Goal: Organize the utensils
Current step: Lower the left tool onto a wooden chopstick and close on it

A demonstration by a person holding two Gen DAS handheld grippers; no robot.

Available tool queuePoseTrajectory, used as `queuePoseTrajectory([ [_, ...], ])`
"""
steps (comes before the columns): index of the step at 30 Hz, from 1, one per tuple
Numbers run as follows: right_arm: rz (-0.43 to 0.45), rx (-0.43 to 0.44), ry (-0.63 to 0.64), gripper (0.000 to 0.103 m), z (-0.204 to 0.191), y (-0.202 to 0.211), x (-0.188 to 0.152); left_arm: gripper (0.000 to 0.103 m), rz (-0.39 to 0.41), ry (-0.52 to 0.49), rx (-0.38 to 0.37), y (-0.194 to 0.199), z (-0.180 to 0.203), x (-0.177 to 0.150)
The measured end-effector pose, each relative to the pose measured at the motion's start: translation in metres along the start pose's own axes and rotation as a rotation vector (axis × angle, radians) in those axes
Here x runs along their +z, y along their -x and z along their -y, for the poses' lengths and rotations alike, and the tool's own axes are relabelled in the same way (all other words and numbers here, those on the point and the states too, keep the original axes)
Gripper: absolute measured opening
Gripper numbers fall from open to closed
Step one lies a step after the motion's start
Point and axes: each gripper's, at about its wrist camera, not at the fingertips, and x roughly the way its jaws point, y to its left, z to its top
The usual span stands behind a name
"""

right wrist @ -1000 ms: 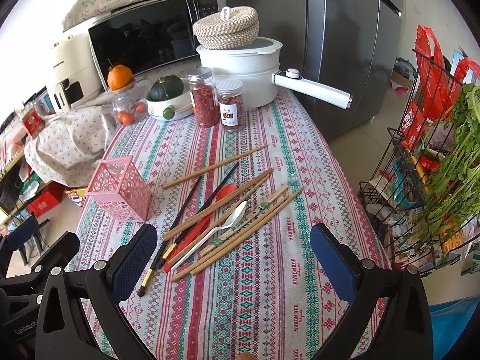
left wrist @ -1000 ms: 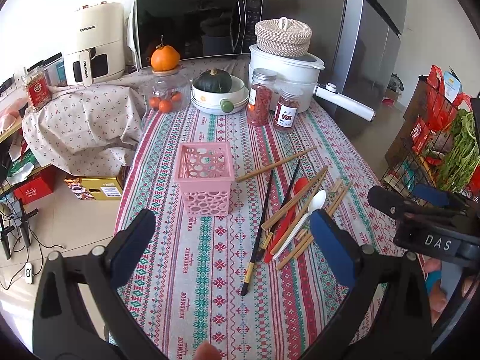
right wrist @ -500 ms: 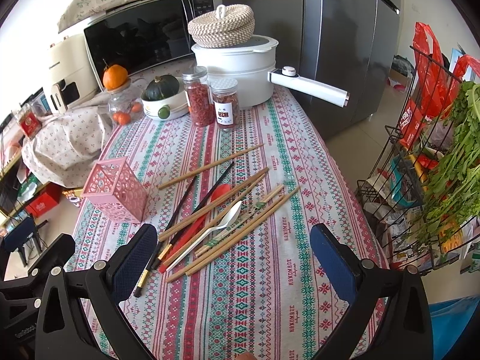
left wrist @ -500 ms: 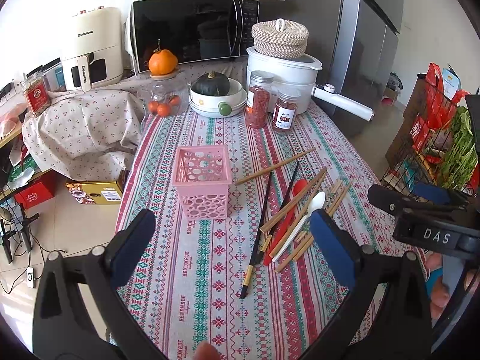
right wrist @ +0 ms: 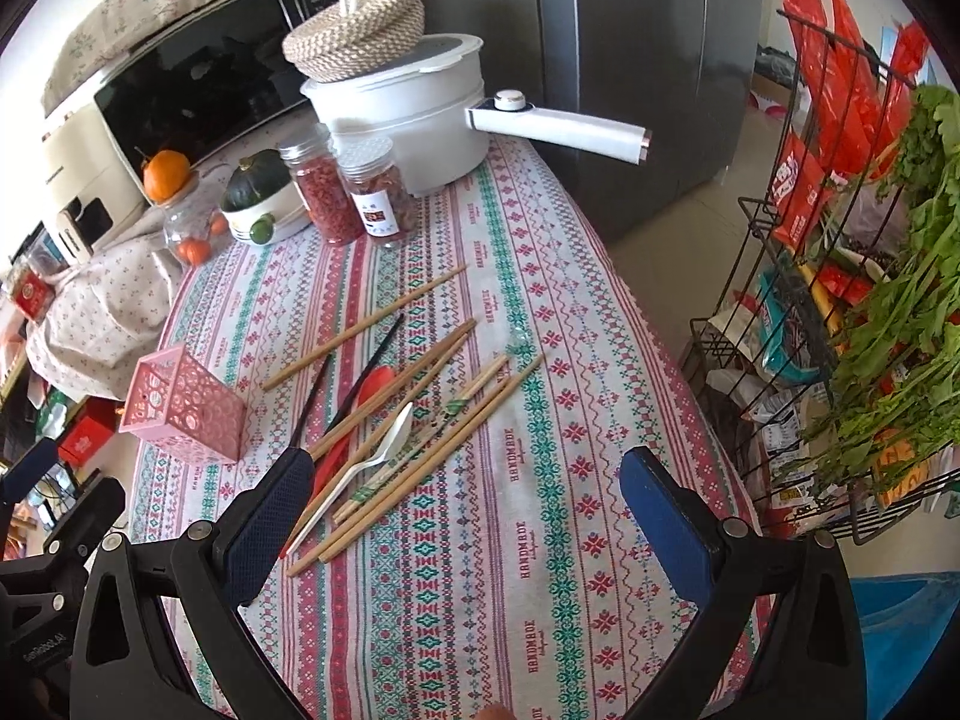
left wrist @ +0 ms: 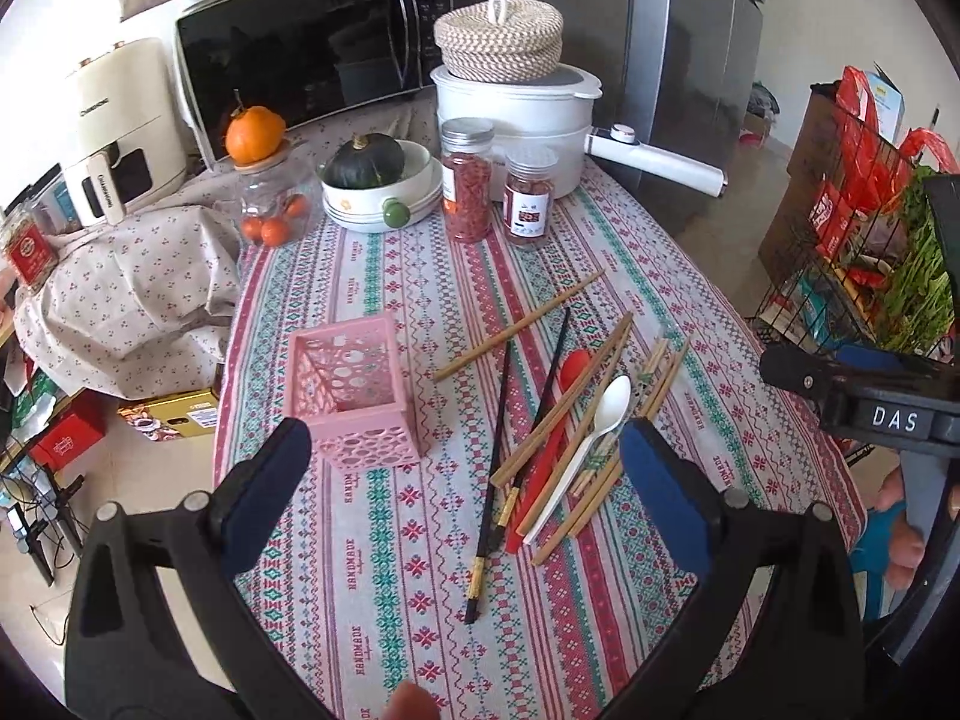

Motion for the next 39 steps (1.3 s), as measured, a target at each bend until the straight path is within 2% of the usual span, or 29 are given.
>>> queuePoseTrajectory([
  [3,-0.036,0.011,-0.023,0.102,0.014,-0.012,0.006,0.102,-0.068,-0.052,-0.018,-0.023,0.014,0.018],
  [5,-0.059,0.016,-0.037,0.102,0.022,-0.021,0.010,0.098,-0.131,-0.079,-0.031,-0.044,0.022,0.031],
  [7,-0.076,0.018,-0.049,0.099,0.030,-0.030,0.014,0.083,-0.190,-0.092,-0.053,-0.067,0.030,0.042],
  [8,-0.089,0.023,-0.051,0.097,0.034,-0.035,0.013,0.080,-0.223,-0.101,-0.061,-0.080,0.033,0.046],
  [10,-0.113,0.024,-0.061,0.087,0.043,-0.045,0.012,0.065,-0.278,-0.122,-0.071,-0.106,0.041,0.053],
  [12,-0.139,0.026,-0.066,0.082,0.050,-0.055,0.010,0.058,-0.317,-0.153,-0.074,-0.131,0.049,0.060],
  [19,-0.193,-0.002,-0.057,0.077,0.069,-0.085,0.003,0.039,-0.371,-0.187,-0.070,-0.210,0.063,0.078],
  [23,-0.218,-0.006,-0.059,0.076,0.075,-0.097,0.003,0.033,-0.390,-0.206,-0.065,-0.238,0.068,0.081],
  [26,-0.228,-0.007,-0.066,0.076,0.078,-0.102,0.003,0.029,-0.396,-0.225,-0.072,-0.246,0.074,0.081],
  [28,-0.232,-0.008,-0.069,0.076,0.079,-0.104,0.002,0.021,-0.394,-0.225,-0.089,-0.245,0.078,0.080],
  [33,-0.249,-0.018,-0.072,0.076,0.075,-0.112,0.000,0.015,-0.415,-0.213,-0.092,-0.239,0.084,0.079],
  [35,-0.260,-0.010,-0.076,0.076,0.074,-0.115,-0.001,0.008,-0.407,-0.226,-0.092,-0.230,0.085,0.073],
  [39,-0.262,0.000,-0.096,0.076,0.073,-0.120,-0.002,0.008,-0.351,-0.204,-0.143,-0.184,0.079,0.065],
])
